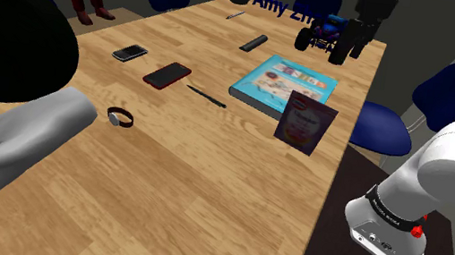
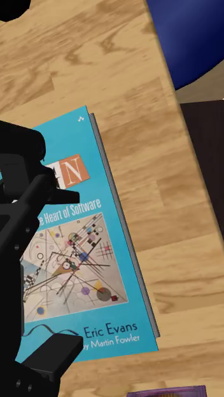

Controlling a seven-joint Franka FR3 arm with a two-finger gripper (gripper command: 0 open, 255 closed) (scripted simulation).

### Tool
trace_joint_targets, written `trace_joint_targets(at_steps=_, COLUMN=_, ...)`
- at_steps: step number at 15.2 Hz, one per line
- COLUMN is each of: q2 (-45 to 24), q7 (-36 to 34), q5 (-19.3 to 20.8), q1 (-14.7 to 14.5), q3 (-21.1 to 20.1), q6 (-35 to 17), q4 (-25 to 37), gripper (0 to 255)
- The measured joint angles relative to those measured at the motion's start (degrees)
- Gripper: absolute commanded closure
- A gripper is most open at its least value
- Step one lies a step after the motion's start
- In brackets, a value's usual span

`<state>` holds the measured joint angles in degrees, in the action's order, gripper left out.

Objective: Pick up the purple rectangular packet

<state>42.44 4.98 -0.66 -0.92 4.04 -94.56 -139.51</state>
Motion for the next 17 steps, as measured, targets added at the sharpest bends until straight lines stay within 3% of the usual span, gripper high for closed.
trace_joint_targets(at_steps=4, q2=0.66, q7=-1.66, q5=-1.36, q1=-1.60, q3=-2.59, q6=0.18, q4=-0.17, gripper=0)
trace_joint_targets(at_steps=17, q2=-1.28, q7=-12.44, q5=-9.80, q1=-11.35, q3=-19.25, q6=-2.80, q4=0.94, gripper=0)
